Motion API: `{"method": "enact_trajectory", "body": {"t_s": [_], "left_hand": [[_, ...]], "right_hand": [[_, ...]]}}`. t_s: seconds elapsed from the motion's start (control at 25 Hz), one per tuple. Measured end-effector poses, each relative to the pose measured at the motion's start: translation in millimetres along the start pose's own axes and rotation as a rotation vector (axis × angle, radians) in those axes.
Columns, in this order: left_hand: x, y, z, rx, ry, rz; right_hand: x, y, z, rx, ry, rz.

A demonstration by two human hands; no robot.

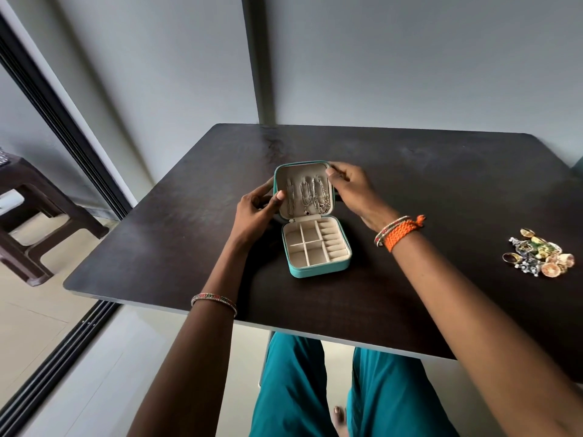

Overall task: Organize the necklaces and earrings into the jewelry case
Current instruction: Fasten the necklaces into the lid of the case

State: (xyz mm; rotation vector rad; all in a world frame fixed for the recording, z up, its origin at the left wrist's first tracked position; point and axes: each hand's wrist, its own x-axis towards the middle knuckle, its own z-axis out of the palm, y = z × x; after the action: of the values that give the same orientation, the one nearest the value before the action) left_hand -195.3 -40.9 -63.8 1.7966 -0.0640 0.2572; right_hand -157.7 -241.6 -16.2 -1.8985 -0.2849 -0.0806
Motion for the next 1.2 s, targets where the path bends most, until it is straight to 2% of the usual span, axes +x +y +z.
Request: {"method": "enact_trajectory", "body": {"t_s": [0.16,0.28,0.52,0.64,0.76,0.96,1.2], "left_hand": [[-2,3,-1,-0.050,-0.012,0.005],[-3,5,-1,-0.090,0.009,-0.090],[-4,4,5,0.087,0.000,-0.093],[-4,-1,14,0.338,-0.005,-0.034],[-5,5,34,0.455,0.053,0.004],[-5,14,63,0.565,0.118,0.015],[-10,19,64,0.527,0.168,0.034]], "right_hand": [[4,6,-6,0.147,-0.056,0.001],[0,7,-7,0.204,-0.035,-0.008],[-9,5,-11,0.181,0.030,0.015],[-12,17,-18,0.197,0.077,0.060],[-13,26,-30,0.202,0.132,0.072],[-15,34,-45,0.215,0.164,0.106],[-23,33,-46,0.211,0.161,0.126]]}}
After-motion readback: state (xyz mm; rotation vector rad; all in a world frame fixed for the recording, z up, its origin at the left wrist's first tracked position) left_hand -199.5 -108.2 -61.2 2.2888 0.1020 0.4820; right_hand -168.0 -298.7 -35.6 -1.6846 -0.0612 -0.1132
